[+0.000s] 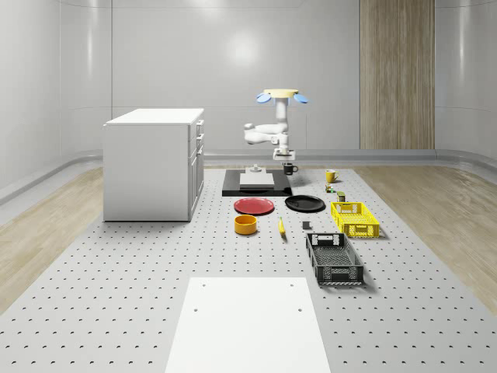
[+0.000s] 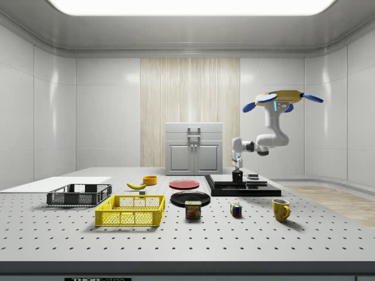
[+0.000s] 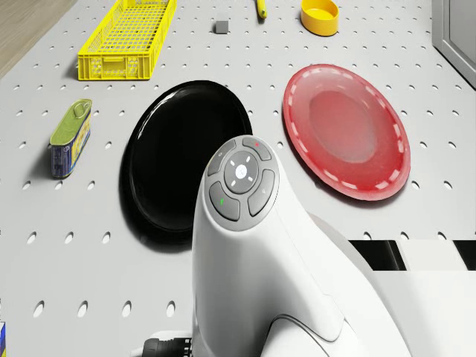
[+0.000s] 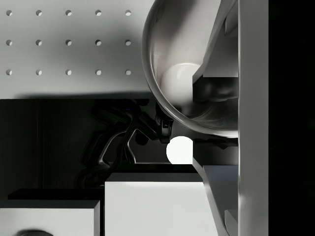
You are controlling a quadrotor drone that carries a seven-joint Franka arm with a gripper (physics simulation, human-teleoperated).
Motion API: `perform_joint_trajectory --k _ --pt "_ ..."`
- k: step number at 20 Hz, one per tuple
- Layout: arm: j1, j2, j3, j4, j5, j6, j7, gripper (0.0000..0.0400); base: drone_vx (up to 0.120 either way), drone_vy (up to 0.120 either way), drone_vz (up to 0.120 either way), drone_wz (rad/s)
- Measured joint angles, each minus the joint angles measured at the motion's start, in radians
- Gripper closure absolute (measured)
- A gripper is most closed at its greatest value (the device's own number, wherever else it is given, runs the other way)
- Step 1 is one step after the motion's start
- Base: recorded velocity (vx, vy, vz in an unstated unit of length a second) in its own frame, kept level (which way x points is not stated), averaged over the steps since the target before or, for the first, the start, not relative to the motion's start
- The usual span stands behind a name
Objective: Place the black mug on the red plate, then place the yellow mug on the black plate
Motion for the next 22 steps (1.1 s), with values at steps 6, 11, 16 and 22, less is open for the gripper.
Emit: perform_joint_trajectory --k 6,11,16,22 --pt "-0.003 -0.012 0.002 0.001 0.006 0.012 0.003 0.0290 0.120 -0.120 0.000 0.000" --pt "-0.005 -0.022 0.004 0.001 0.010 0.021 0.005 0.0290 0.120 -0.120 0.000 0.000" --pt "-0.008 -0.031 0.006 0.001 0.013 0.029 0.006 0.0290 0.120 -0.120 0.000 0.000" --pt "-0.010 -0.041 0.007 0.002 0.018 0.039 0.008 0.0290 0.120 -0.120 0.000 0.000"
